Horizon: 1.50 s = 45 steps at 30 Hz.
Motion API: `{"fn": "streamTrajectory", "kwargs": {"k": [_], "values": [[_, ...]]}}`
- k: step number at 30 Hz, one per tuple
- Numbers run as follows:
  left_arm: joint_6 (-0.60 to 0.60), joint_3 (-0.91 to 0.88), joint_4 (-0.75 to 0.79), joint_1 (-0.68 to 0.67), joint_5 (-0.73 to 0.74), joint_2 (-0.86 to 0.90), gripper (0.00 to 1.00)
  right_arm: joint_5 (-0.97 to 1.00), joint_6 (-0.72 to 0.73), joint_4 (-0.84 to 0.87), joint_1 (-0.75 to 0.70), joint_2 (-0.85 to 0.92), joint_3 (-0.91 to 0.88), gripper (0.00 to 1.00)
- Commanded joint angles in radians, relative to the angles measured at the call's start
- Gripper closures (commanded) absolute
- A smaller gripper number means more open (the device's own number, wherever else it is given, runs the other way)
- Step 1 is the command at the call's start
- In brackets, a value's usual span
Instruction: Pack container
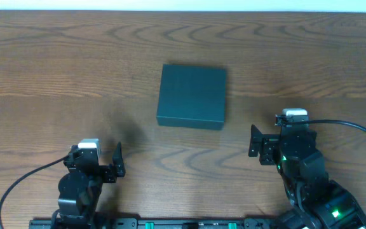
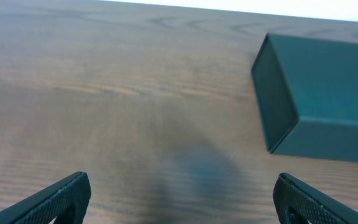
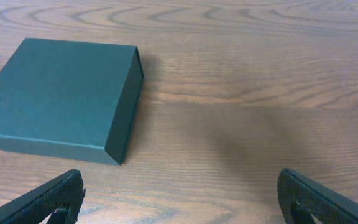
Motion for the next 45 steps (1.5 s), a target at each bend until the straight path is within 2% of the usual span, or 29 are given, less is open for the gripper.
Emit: {"fn": "streamTrajectory", "kwargs": {"k": [1, 6, 11, 14, 40, 45], "values": [[-0.03, -0.037, 0.008, 0.008, -0.006, -0.037, 0.05, 0.01, -0.01, -0.001, -0.006, 0.0, 0.013, 0.01], [-0.032, -0.106, 0.04, 0.009, -0.011, -0.075, 0.05, 0.01, -0.01, -0.001, -0.006, 0.0, 0.013, 0.01], [-0.046, -0.106, 0.041, 0.009, -0.058, -0.075, 0.05, 0.01, -0.01, -0.001, -0.006, 0.0, 0.013, 0.01], [-0.013, -0.106, 0.04, 0.009, -0.056, -0.074, 0.05, 0.01, -0.01, -0.001, -0.006, 0.0, 0.013, 0.01], [-0.014, -0.106, 0.04, 0.009, -0.05, -0.073, 0.05, 0.01, -0.01, -0.001, -0.006, 0.0, 0.013, 0.01], [-0.014, -0.106, 0.04, 0.009, -0.05, -0.073, 0.05, 0.01, -0.01, -0.002, -0.053, -0.092, 0.011, 0.01]]}}
